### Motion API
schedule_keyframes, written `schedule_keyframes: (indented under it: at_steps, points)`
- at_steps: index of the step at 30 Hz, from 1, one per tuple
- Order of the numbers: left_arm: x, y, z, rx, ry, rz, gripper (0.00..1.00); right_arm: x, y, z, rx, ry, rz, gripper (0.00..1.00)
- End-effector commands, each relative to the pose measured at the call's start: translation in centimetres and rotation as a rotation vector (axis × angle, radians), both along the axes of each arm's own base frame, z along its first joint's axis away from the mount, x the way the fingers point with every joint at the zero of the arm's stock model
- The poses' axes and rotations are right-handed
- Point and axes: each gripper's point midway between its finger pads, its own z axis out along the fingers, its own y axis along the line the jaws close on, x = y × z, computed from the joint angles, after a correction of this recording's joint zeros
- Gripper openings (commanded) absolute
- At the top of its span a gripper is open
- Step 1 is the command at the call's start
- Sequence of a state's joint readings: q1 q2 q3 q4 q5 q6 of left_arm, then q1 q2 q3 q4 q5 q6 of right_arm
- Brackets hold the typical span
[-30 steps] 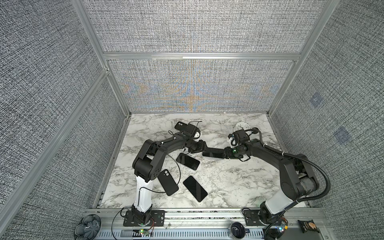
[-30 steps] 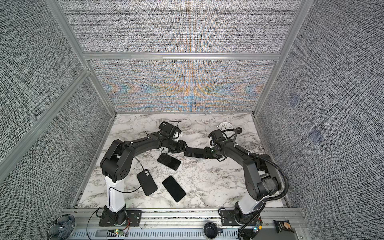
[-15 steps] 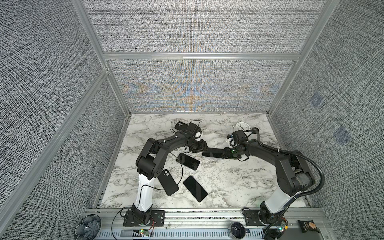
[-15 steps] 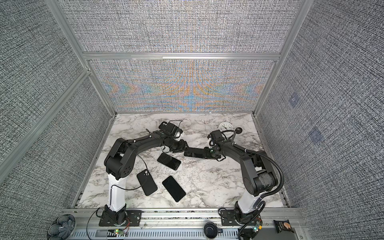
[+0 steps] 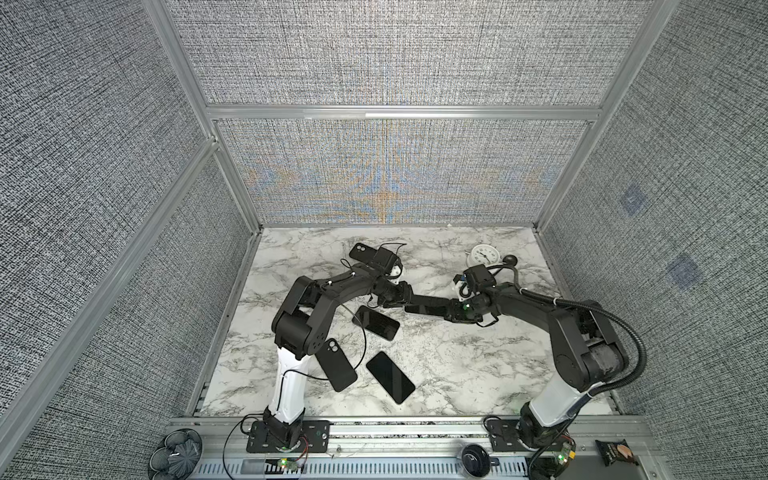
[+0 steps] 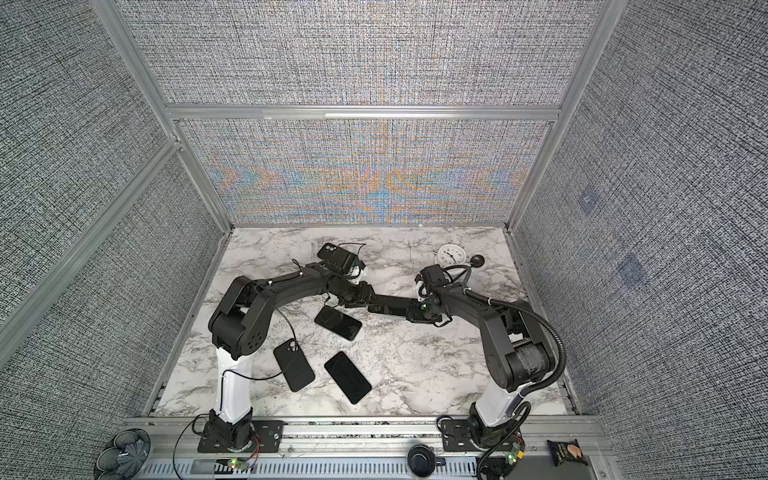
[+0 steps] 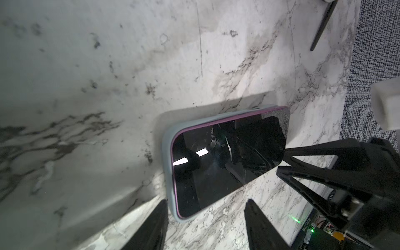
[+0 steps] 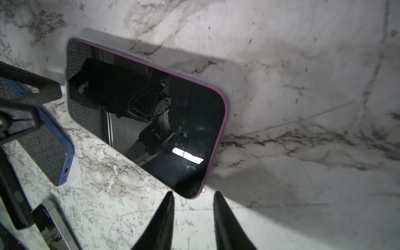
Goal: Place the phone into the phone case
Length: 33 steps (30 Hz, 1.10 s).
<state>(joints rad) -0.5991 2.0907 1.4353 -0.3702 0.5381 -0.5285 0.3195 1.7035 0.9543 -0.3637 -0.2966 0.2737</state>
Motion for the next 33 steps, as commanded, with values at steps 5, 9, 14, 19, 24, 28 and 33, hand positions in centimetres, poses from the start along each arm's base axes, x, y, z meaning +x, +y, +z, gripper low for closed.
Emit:
schedule_keyframes:
  at_steps: [5, 9, 14, 19, 24, 28, 33]
  points:
    - [0.4, -0.5, 0.4, -0.018, -0.010, -0.016, 0.57, 0.7, 0.4, 0.9, 0.017, -0.035, 0.006, 0.31]
    - [0.4, -0.5, 0.5, -0.022, -0.011, -0.014, 0.56, 0.8, 0.6, 1.0, 0.027, -0.041, 0.009, 0.28]
    - [0.3, -0.5, 0.2, -0.021, -0.007, -0.017, 0.54, 1.1, 0.9, 1.1, 0.038, -0.047, 0.014, 0.26]
    - [0.3, -0.7, 0.2, -0.029, -0.003, -0.018, 0.52, 1.3, 1.0, 0.9, 0.045, -0.043, 0.013, 0.25]
    - [0.0, -0.8, -0.2, -0.040, 0.003, -0.021, 0.49, 1.1, 1.1, 0.8, 0.049, -0.034, 0.021, 0.23]
    - [-0.2, -1.0, -0.6, -0.042, 0.015, -0.027, 0.48, 1.1, 1.3, 1.0, 0.057, -0.036, 0.028, 0.21]
    - [-0.2, -1.1, -0.5, -0.045, 0.012, -0.032, 0.46, 1.3, 1.8, 1.0, 0.082, -0.033, 0.032, 0.20]
